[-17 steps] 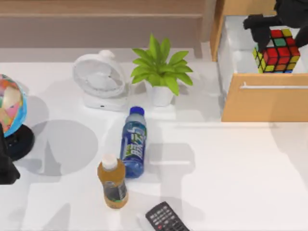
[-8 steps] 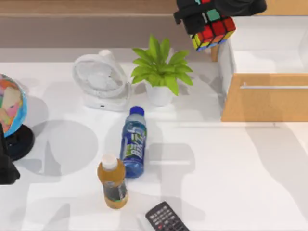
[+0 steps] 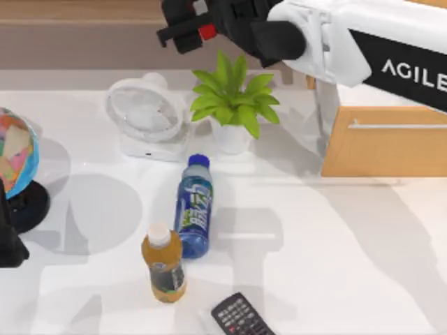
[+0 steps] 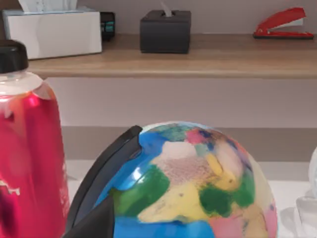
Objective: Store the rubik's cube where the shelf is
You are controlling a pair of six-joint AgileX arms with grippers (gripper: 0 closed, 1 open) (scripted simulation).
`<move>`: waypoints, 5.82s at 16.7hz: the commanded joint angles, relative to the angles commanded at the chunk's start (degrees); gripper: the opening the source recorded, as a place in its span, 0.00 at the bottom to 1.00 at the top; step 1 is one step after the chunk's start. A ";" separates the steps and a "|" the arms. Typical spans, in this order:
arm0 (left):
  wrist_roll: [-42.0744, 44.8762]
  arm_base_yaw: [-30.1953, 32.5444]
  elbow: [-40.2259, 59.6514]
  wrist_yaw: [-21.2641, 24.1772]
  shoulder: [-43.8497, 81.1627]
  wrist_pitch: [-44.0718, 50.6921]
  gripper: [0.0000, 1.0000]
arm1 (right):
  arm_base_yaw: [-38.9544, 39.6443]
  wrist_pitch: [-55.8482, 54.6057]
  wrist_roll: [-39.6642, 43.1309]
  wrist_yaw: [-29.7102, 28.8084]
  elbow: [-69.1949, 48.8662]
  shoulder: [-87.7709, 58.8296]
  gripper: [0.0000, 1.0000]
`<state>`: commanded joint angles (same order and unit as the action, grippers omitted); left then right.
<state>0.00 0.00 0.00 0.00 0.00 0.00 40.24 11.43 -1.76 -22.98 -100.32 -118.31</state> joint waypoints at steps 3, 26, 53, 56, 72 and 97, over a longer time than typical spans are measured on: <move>0.00 0.00 0.00 0.00 0.00 0.00 1.00 | 2.49 -17.89 1.66 -6.61 4.58 -2.94 0.00; 0.00 0.00 0.00 0.00 0.00 0.00 1.00 | 5.59 -63.39 6.77 -24.88 7.68 -17.86 0.00; 0.00 0.00 0.00 0.00 0.00 0.00 1.00 | -0.28 -50.89 5.99 -18.92 -15.76 -30.16 0.90; 0.00 0.00 0.00 0.00 0.00 0.00 1.00 | -0.28 -50.89 5.99 -18.92 -15.76 -30.16 1.00; 0.00 0.00 0.00 0.00 0.00 0.00 1.00 | 1.80 -65.63 21.79 -16.74 4.03 -20.44 1.00; 0.00 0.00 0.00 0.00 0.00 0.00 1.00 | -20.38 -112.10 90.86 1.28 88.00 5.01 1.00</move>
<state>0.00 0.00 0.00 0.00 0.00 0.00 19.86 -100.67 89.10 -21.69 -12.32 -113.31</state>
